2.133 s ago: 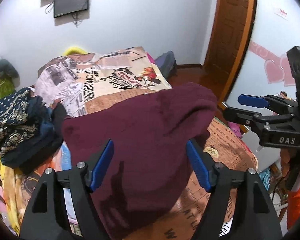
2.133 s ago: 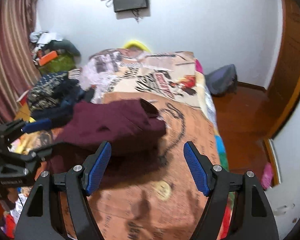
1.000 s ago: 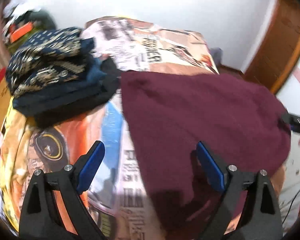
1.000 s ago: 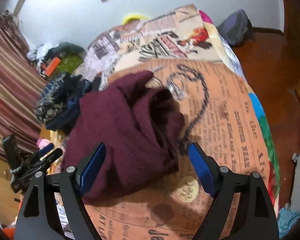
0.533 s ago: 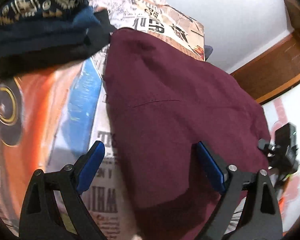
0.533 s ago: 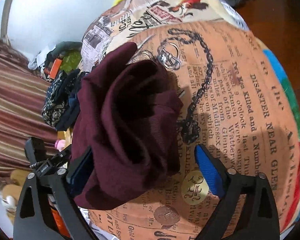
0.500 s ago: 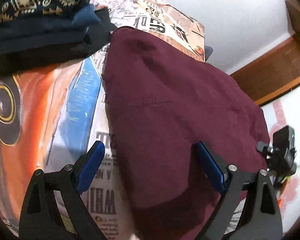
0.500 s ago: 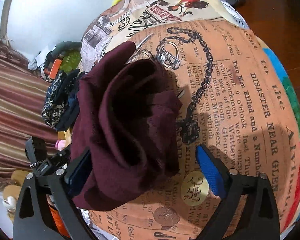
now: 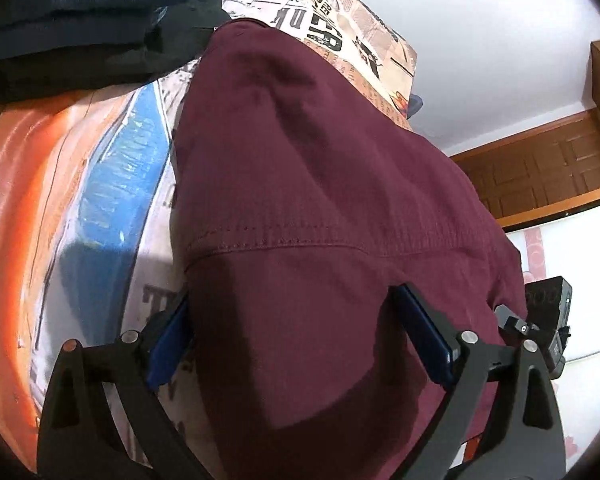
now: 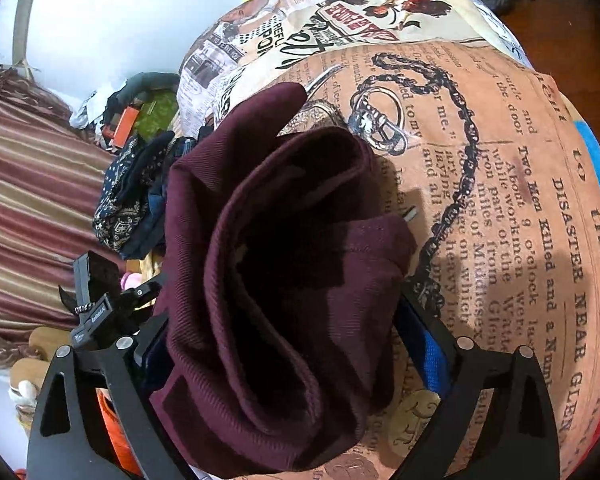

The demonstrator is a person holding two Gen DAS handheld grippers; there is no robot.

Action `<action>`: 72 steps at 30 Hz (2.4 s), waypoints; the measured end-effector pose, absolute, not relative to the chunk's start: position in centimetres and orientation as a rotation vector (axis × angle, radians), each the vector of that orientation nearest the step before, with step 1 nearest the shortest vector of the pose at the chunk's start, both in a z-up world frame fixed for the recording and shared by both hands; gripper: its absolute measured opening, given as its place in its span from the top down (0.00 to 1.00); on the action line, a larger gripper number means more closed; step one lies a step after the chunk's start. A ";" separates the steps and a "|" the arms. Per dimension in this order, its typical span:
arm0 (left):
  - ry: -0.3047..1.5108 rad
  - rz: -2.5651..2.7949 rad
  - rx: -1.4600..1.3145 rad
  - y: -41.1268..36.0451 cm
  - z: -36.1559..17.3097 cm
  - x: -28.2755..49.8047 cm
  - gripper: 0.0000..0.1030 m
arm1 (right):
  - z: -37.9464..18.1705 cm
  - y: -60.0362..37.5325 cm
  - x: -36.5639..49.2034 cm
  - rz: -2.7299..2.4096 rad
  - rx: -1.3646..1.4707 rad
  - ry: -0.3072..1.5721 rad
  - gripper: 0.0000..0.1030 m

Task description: Fold large clothes

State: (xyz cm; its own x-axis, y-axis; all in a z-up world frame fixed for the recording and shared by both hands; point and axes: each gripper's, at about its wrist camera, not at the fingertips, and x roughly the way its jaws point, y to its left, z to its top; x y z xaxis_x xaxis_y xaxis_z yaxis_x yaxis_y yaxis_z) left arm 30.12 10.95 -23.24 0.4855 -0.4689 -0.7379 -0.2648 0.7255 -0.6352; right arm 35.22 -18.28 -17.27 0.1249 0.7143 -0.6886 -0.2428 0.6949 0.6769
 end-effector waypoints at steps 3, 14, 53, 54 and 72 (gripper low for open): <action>1.082 -0.157 -0.808 11.2 -23.1 29.4 0.12 | -16.8 -18.4 34.8 0.740 0.445 1.244 0.23; 1.029 -0.110 -0.720 12.1 -20.1 27.3 0.66 | -14.5 -17.5 33.3 0.703 0.385 1.168 0.56; 0.773 -0.059 -0.391 23.9 -6.0 26.4 0.91 | -11.5 -1.3 35.2 0.821 0.250 1.148 0.80; 0.778 -0.049 -0.398 24.5 -6.4 26.3 0.91 | -12.3 -0.8 35.3 0.824 0.240 1.164 0.78; 0.986 -0.020 -0.519 27.6 -17.7 24.2 0.15 | -15.9 1.6 33.2 0.872 0.127 1.231 0.70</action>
State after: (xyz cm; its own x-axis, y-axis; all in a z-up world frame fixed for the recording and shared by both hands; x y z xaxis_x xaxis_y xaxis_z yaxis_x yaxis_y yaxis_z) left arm 24.21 27.60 -17.74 0.5616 -0.2471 -0.7896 -0.2144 0.8783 -0.4273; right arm 33.20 1.60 -15.91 0.0636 0.6393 -0.7663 -0.5105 0.6806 0.5255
